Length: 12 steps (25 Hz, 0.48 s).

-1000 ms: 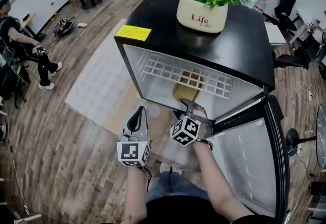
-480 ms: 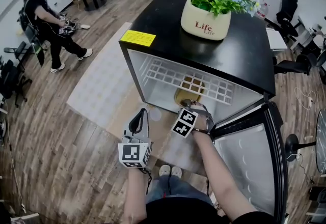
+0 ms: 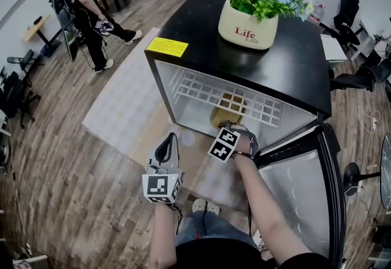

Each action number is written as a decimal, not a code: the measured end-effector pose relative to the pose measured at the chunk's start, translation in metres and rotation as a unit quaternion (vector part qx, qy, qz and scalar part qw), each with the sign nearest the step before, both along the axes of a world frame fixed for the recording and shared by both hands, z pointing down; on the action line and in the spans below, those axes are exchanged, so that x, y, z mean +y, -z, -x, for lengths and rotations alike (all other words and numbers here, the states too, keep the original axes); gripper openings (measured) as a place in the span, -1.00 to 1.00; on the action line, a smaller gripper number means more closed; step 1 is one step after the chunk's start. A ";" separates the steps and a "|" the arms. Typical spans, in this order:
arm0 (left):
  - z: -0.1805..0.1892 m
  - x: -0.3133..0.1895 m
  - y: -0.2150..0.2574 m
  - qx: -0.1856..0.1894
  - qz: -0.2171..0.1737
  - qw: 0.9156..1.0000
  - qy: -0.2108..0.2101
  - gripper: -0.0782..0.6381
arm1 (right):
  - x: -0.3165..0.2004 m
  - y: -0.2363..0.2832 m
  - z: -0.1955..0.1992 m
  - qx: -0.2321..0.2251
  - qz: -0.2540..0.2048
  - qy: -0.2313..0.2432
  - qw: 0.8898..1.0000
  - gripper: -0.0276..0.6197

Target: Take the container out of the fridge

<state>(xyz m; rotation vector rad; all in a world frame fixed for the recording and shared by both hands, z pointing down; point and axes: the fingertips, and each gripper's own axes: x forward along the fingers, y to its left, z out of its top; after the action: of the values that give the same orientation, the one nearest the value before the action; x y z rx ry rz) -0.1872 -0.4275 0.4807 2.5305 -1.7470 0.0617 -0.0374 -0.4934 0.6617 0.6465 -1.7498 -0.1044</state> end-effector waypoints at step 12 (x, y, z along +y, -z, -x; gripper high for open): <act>-0.002 0.010 0.005 -0.001 -0.004 1.000 0.001 -0.77 | 0.009 0.014 0.004 -0.027 0.000 0.001 1.000 -0.83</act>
<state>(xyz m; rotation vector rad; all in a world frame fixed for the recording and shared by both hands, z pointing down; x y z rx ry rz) -0.1856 -0.4178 0.4754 2.5352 -1.7557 0.0573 -0.0419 -0.4844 0.6477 0.6527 -1.8026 -0.0884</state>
